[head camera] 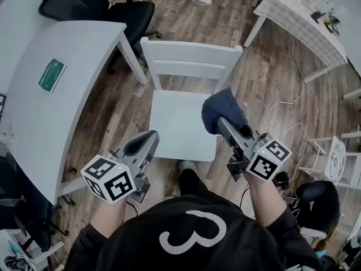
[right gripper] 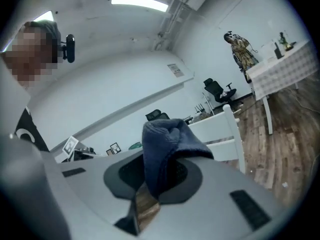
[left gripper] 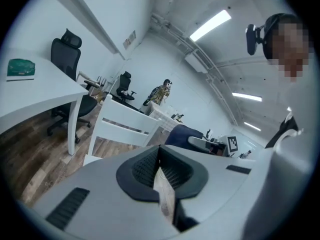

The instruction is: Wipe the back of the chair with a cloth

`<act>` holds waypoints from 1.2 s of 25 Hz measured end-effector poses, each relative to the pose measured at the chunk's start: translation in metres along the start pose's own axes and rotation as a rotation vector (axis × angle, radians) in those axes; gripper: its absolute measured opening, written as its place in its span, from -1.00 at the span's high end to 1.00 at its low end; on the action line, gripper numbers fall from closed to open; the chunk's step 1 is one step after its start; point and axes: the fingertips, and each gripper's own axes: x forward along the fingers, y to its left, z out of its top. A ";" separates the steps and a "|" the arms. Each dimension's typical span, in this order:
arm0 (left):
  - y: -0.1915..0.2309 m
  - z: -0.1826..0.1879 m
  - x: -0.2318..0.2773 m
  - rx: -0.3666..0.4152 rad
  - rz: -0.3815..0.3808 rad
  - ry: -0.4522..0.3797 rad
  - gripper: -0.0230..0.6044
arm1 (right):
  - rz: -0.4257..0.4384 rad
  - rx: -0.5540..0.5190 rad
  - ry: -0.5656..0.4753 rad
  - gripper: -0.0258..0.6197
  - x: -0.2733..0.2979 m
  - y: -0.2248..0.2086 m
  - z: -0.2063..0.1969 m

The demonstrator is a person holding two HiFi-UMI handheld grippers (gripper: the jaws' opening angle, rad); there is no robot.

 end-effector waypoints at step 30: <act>-0.161 -0.050 -0.296 0.282 -0.243 -0.220 0.88 | 0.124 -0.205 -0.192 0.76 -0.155 0.358 -0.057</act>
